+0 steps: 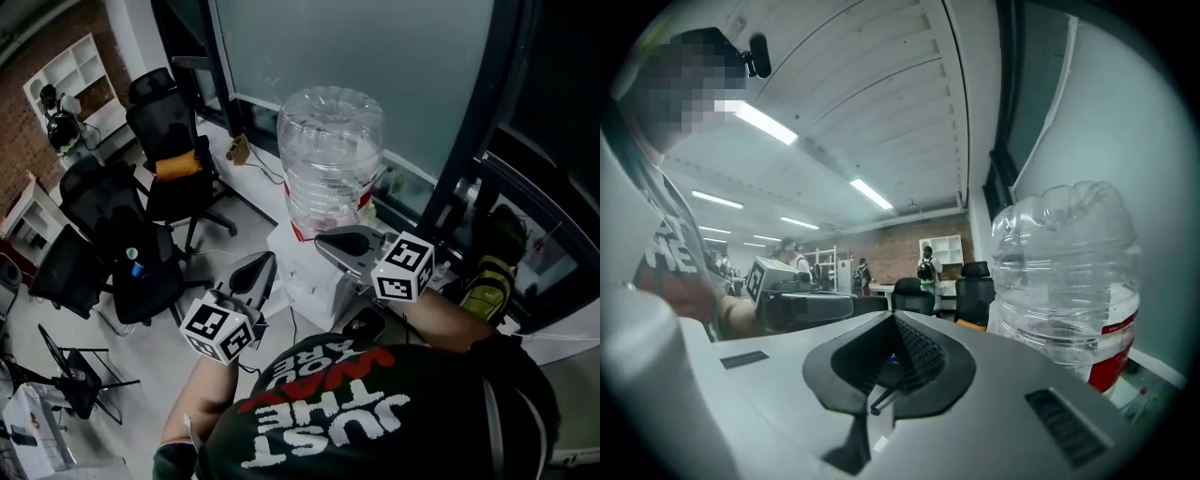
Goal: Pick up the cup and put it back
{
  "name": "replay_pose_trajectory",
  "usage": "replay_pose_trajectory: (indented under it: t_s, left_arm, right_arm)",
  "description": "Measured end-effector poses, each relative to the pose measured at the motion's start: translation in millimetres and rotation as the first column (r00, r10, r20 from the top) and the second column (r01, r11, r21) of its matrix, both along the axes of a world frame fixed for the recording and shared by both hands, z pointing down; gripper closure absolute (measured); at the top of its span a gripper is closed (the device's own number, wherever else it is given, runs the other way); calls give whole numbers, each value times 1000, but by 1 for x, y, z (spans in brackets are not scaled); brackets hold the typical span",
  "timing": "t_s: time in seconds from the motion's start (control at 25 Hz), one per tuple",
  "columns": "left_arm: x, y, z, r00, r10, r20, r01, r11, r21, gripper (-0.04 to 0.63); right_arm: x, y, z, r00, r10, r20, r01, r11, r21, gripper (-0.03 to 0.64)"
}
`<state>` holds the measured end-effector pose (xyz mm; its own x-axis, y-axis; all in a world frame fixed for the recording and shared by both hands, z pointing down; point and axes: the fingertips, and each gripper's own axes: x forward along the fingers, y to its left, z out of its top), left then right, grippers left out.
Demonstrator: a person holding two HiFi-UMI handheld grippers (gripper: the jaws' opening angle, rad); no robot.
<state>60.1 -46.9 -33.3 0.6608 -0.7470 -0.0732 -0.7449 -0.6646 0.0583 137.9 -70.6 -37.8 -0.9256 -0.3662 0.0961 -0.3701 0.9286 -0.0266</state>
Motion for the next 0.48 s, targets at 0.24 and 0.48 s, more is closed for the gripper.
replay_pose_trajectory:
  t_s: [0.24, 0.48]
  left_arm:
    - [-7, 3, 0, 1000, -21, -14, 21, 1000, -3, 592]
    - [-12, 4, 0, 1000, -26, -19, 25, 1000, -9, 592]
  right_arm:
    - [-5, 2, 3, 1000, -16, -4, 16, 1000, -3, 583]
    - [-14, 5, -1, 1000, -29, -9, 29, 1000, 11, 583]
